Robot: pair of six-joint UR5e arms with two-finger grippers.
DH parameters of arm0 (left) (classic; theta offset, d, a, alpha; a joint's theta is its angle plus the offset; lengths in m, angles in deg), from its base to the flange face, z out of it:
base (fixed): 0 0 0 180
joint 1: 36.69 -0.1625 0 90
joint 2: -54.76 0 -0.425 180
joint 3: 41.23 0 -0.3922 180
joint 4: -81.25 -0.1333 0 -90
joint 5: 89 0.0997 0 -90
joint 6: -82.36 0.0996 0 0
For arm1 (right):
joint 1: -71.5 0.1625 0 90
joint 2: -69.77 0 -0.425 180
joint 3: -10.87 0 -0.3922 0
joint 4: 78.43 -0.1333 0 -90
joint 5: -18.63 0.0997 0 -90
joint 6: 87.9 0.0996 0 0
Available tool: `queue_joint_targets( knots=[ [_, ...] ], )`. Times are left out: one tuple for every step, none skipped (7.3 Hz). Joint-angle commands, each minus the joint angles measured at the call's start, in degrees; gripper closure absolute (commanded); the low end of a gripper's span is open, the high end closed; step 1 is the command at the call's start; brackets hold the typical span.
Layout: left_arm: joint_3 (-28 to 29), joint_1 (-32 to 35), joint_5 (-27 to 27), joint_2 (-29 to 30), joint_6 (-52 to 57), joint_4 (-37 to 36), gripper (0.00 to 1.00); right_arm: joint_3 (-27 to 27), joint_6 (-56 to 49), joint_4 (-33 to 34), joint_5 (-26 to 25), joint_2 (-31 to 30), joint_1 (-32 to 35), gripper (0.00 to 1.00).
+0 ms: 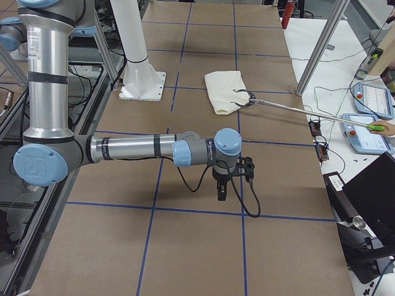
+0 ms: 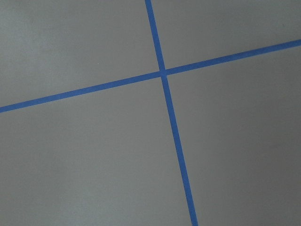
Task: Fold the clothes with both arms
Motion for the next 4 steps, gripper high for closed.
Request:
queue_joint_targets(
  knots=[
    [-1.2,0.2,-0.2,-1.7,0.2,-2.3,0.0,0.1,0.1,0.0,0.1,0.0,0.0,0.0],
    [-0.9,0.1,-0.3,-1.8,0.3,-2.3,0.0,0.1,0.1,0.0,0.1,0.0,0.0,0.0],
    [-0.8,0.1,-0.3,-1.8,0.3,-2.1,0.0,0.1,0.2,0.0,0.1,0.0,0.0,0.0],
    [-1.2,0.2,-0.3,-1.8,0.3,-2.2,0.0,0.1,0.4,0.0,0.1,0.0,0.0,0.0]
  ],
)
